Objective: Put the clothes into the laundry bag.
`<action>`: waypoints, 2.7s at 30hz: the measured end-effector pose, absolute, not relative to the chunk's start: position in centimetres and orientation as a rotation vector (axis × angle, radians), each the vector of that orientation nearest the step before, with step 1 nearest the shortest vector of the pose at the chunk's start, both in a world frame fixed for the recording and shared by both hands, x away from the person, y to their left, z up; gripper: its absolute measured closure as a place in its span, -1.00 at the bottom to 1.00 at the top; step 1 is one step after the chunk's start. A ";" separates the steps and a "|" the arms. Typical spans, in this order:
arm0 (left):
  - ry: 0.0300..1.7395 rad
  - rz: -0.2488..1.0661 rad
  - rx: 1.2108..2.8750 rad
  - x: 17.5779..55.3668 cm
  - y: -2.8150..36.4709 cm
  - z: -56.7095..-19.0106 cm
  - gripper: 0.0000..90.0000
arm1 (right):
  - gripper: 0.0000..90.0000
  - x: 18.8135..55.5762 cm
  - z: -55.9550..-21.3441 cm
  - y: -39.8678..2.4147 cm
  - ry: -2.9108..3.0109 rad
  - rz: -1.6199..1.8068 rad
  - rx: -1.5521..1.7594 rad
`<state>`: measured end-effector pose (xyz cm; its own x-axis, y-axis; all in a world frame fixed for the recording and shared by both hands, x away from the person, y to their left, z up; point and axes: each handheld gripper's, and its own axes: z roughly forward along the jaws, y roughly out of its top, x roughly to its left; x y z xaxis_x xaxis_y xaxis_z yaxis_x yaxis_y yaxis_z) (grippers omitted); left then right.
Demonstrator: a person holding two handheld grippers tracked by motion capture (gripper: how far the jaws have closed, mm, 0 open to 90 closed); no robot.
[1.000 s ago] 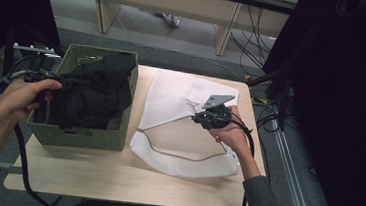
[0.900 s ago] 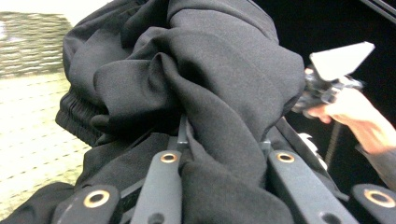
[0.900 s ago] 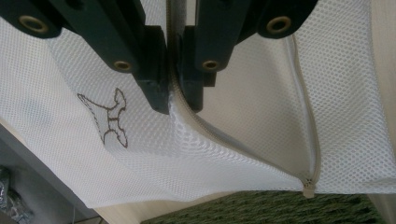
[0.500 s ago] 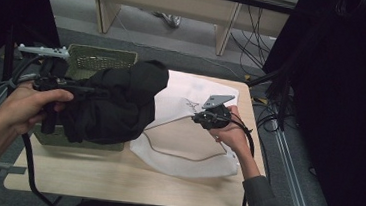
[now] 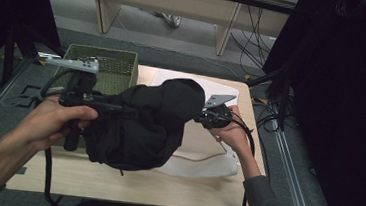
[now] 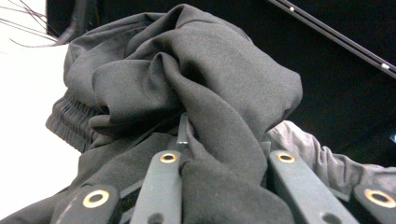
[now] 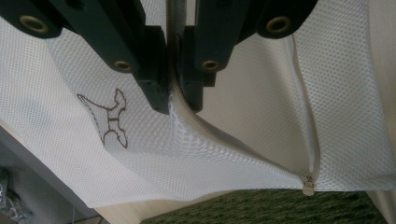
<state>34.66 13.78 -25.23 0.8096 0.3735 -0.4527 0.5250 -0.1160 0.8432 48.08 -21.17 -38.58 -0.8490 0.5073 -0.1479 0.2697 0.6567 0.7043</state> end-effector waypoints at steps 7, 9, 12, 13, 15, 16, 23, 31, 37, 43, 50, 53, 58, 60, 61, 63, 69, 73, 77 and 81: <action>0.732 -0.214 1.886 36.2 9.0 -30.4 0.64 | 0.89 48.1 -38.3 -21.6 2.526 1.040 0.650; 0.739 -0.216 1.924 36.7 8.3 -31.4 0.64 | 0.90 48.1 -38.2 -21.7 2.526 1.042 0.649; 0.773 -0.224 1.979 37.7 6.9 -33.6 0.64 | 0.91 48.1 -37.9 -21.8 2.518 1.050 0.652; 0.795 -0.218 2.001 38.4 6.0 -35.0 0.64 | 0.92 48.1 -37.8 -22.0 2.505 1.068 0.633; 0.828 -0.206 2.020 39.1 5.3 -36.4 0.64 | 0.92 48.0 -37.6 -22.1 2.498 1.076 0.656; 0.828 -0.206 2.020 39.1 5.3 -36.4 0.64 | 0.92 48.0 -37.6 -22.1 2.498 1.076 0.656; 0.965 -0.097 2.017 41.9 2.9 -38.9 0.63 | 0.92 47.4 -36.5 -21.5 2.491 1.066 0.620; 1.078 0.067 1.940 44.6 0.6 -39.6 0.61 | 0.92 47.0 -36.0 -20.9 2.480 1.084 0.592; 1.139 0.143 1.872 46.3 -1.9 -41.5 0.58 | 0.92 47.3 -36.4 -21.2 2.483 1.077 0.607; 1.194 0.272 1.807 48.1 -4.4 -43.5 0.52 | 0.92 47.4 -36.5 -21.3 2.489 1.068 0.611; 1.181 0.282 1.863 48.2 -4.3 -44.8 0.13 | 0.92 47.6 -36.9 -21.8 2.507 1.060 0.656; 1.127 0.310 1.982 47.7 -4.2 -44.7 -0.13 | 0.92 47.6 -37.0 -21.6 2.513 1.055 0.624; 1.115 0.264 1.958 46.8 -3.8 -43.4 -0.40 | 0.92 47.5 -37.0 -21.6 2.522 1.061 0.622; 1.075 0.265 1.959 46.0 -2.8 -41.9 -0.47 | 0.92 47.5 -37.0 -21.7 2.508 1.063 0.636; 1.030 0.275 1.972 45.1 -1.0 -40.1 -0.47 | 0.92 47.5 -37.0 -21.7 2.515 1.066 0.641; 1.014 0.297 1.958 44.3 1.3 -38.3 -0.50 | 0.92 47.6 -37.0 -21.7 2.511 1.068 0.617; 1.033 0.354 2.002 42.9 8.7 -35.6 -0.52 | 0.91 47.6 -37.1 -21.6 2.520 1.061 0.616; 1.114 0.343 1.987 42.1 13.5 -36.2 -0.52 | 0.91 47.5 -37.1 -21.6 2.521 1.054 0.636; 1.160 0.303 1.987 41.4 15.8 -38.2 -0.52 | 0.91 47.6 -37.1 -21.6 2.517 1.053 0.625; 1.140 0.231 2.009 41.0 15.6 -40.2 -0.34 | 0.91 47.6 -37.2 -21.6 2.524 1.049 0.623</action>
<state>41.00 15.60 -40.17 0.5774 0.7878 -0.2144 0.6422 -0.2761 0.7151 47.63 -21.58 -37.21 -0.8474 0.5131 -0.1366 0.2650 0.6317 0.7285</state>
